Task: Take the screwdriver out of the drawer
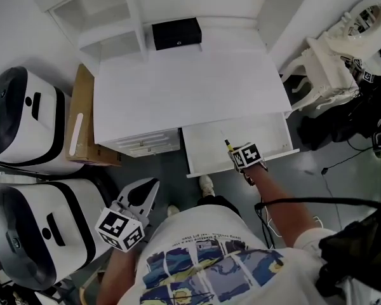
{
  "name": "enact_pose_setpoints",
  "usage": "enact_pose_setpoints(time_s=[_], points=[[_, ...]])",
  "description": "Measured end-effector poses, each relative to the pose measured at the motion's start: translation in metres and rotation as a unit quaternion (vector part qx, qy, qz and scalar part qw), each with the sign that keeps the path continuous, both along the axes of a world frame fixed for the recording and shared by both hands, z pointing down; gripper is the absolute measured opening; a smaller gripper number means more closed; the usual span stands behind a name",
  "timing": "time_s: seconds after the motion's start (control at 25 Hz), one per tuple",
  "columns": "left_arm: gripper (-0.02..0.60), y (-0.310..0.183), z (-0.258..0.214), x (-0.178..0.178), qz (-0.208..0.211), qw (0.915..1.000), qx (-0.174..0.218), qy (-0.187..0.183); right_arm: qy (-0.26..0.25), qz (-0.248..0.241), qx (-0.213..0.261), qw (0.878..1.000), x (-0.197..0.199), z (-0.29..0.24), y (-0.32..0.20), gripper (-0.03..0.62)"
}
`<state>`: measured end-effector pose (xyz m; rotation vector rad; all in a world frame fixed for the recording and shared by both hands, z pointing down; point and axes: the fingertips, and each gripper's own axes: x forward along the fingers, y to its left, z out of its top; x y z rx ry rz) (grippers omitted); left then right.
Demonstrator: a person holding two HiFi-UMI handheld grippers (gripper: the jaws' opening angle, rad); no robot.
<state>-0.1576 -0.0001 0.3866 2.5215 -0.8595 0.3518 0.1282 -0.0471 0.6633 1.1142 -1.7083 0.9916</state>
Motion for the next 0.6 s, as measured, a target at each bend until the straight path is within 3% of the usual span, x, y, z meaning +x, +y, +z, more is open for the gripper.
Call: enact_pose_setpoints(time_s=[0.6], points=[[0.014, 0.041, -0.001, -0.043, 0.05, 0.9987, 0.0, 0.009, -0.083, 0.016, 0.113, 0.99, -0.098, -0.102, 0.069, 0.097]])
